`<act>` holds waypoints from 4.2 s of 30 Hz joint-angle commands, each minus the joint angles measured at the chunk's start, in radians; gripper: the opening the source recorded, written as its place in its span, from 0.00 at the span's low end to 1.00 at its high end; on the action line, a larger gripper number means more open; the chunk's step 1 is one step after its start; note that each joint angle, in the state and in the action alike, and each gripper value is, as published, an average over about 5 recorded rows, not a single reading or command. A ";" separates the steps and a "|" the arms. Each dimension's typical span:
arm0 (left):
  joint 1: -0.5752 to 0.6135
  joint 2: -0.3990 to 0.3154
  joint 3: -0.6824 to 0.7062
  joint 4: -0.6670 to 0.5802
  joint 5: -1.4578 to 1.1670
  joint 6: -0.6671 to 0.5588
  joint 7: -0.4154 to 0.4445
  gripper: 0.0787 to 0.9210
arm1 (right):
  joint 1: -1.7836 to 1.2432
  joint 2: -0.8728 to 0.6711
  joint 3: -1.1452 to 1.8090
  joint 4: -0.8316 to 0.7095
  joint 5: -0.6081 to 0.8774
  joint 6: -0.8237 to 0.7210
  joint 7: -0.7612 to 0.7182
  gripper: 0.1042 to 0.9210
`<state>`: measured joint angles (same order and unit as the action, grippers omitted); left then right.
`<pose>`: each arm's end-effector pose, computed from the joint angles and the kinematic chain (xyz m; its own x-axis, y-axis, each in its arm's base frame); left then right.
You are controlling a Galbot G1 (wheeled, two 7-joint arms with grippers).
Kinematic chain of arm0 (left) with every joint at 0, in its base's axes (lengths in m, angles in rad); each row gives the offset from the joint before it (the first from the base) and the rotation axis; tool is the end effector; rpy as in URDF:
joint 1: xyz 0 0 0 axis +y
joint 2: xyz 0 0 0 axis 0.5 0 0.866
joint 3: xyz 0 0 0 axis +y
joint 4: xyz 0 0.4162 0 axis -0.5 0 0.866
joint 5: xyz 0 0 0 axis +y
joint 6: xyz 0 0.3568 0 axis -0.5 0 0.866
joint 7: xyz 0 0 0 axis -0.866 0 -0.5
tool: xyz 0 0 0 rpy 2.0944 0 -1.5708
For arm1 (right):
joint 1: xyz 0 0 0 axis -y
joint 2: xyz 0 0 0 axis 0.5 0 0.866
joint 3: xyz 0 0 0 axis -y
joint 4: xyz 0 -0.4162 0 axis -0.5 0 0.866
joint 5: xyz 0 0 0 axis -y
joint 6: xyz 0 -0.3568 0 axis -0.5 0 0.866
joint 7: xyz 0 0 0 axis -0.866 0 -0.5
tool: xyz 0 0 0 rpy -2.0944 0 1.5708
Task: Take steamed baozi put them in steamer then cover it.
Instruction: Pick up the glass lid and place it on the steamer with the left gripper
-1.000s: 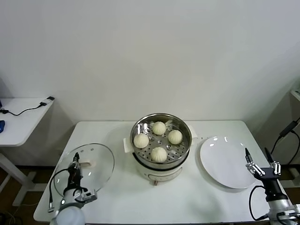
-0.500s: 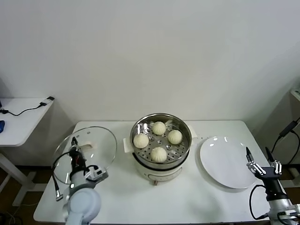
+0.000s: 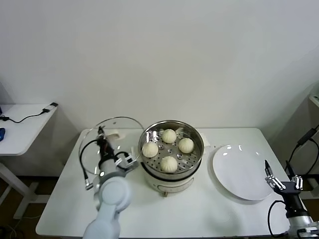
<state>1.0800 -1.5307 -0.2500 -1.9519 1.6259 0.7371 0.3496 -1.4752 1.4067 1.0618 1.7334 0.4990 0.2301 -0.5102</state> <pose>0.3093 -0.0780 -0.2972 -0.9064 -0.4206 0.0393 -0.0334 0.1641 0.9859 0.1405 -0.2366 -0.4204 -0.9877 0.0197 -0.1553 0.0071 0.9967 0.0812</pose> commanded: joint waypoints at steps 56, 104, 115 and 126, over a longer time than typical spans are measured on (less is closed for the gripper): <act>-0.208 -0.127 0.388 0.306 -0.003 0.048 -0.007 0.11 | 0.028 0.044 0.007 -0.046 -0.059 0.012 -0.004 0.88; -0.175 -0.127 0.375 0.307 0.028 0.014 -0.025 0.11 | 0.028 0.047 0.002 -0.053 -0.067 0.020 -0.005 0.88; -0.160 -0.127 0.390 0.299 0.035 -0.013 -0.031 0.14 | 0.027 0.046 0.003 -0.056 -0.066 0.023 -0.005 0.88; -0.114 -0.127 0.414 0.210 0.030 -0.016 0.010 0.50 | 0.030 0.044 0.003 -0.059 -0.067 0.024 -0.005 0.88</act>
<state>0.9351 -1.6090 0.1502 -1.6800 1.6608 0.7386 0.3255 -1.4464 1.4515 1.0642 1.6755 0.4324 0.2543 -0.5157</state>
